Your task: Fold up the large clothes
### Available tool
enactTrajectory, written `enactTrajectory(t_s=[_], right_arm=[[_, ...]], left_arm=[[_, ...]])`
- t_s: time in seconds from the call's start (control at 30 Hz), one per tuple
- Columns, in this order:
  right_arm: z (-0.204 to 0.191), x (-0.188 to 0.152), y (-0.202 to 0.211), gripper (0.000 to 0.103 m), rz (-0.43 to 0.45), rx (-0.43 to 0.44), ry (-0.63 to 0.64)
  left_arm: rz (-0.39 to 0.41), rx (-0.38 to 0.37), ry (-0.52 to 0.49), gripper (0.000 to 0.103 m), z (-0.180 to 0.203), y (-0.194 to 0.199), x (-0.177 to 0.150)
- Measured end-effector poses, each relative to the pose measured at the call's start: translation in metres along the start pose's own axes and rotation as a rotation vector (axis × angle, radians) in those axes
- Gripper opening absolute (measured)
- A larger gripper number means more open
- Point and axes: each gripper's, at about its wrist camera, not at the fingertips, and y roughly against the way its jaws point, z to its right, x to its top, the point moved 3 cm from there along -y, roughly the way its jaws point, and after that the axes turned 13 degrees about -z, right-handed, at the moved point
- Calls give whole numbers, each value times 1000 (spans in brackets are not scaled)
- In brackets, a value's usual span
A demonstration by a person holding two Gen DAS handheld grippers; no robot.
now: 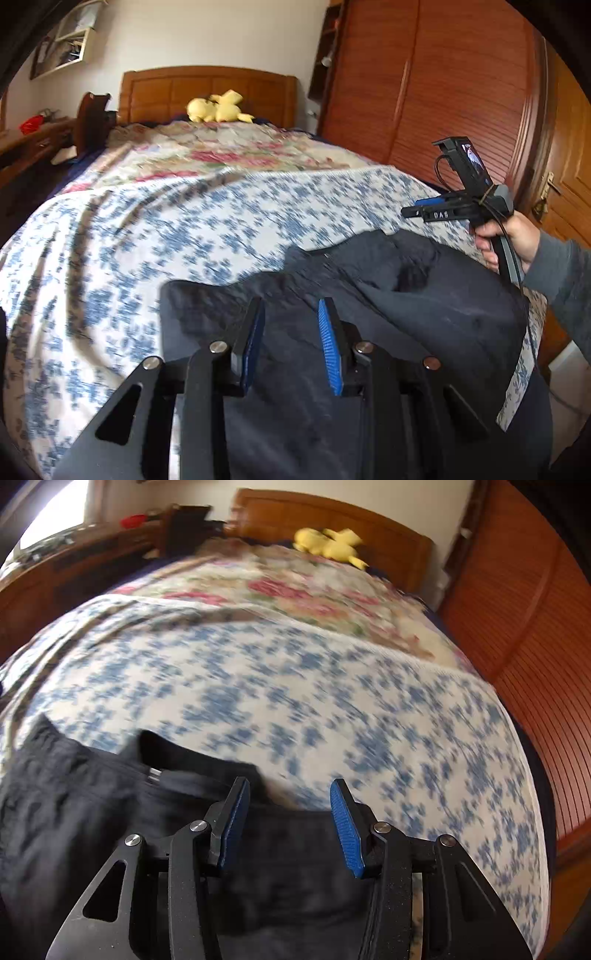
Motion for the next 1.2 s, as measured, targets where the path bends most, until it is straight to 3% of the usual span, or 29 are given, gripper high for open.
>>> enactTrajectory(t_s=[0.27, 0.57, 0.67, 0.7, 0.77, 1.0, 1.2], right_arm=[[62, -31, -54, 46, -138, -22, -152], [68, -43, -84, 45, -218, 136, -222], [63, -43, -84, 28, -216, 171, -195], [61, -42, -83, 16, -209, 174, -179], [56, -40, -73, 7, -174, 117, -140], [78, -38, -42, 6, -33, 15, -204], [78, -40, -55, 7, -84, -45, -220]], left_arm=[[-73, -9, -48, 28, 23, -31, -10], [-123, -12, -57, 28, 27, -47, -17], [-128, -14, -59, 28, 28, -49, -18], [-129, -13, -59, 28, 28, -48, -19], [-129, -12, -60, 28, 28, -49, -19], [-131, -7, -56, 28, 26, -50, -19], [-131, -6, -54, 28, 24, -50, -18]])
